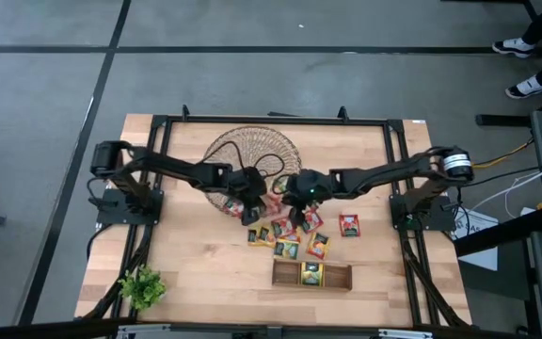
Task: Pick & Place Tea
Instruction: Put the red tea bag into the left section of the wooden organizer
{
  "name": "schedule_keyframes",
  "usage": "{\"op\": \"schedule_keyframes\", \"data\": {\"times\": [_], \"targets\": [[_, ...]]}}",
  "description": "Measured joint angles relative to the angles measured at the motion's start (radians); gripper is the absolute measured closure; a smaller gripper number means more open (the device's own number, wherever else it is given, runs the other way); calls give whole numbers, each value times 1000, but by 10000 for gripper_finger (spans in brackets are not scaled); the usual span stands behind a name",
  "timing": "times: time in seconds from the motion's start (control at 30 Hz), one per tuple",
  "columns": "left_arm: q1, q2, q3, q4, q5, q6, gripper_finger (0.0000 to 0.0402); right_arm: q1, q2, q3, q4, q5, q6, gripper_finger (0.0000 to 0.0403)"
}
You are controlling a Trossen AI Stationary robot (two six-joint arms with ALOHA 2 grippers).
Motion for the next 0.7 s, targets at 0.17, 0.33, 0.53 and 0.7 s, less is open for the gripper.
{"op": "schedule_keyframes", "data": {"times": [0.17,0.33,0.53,0.7], "targets": [[-21,-83,16,-102,-119,164,399,0,-50,0,36,-1,-62,347],[-42,-139,16,-127,-180,296,399,0,-54,6,96,-2,-128,306],[-56,-146,16,-138,-208,322,399,1,-54,43,100,-2,-215,230],[-56,-146,38,-144,-276,261,399,2,-44,69,97,4,-248,203]]}}
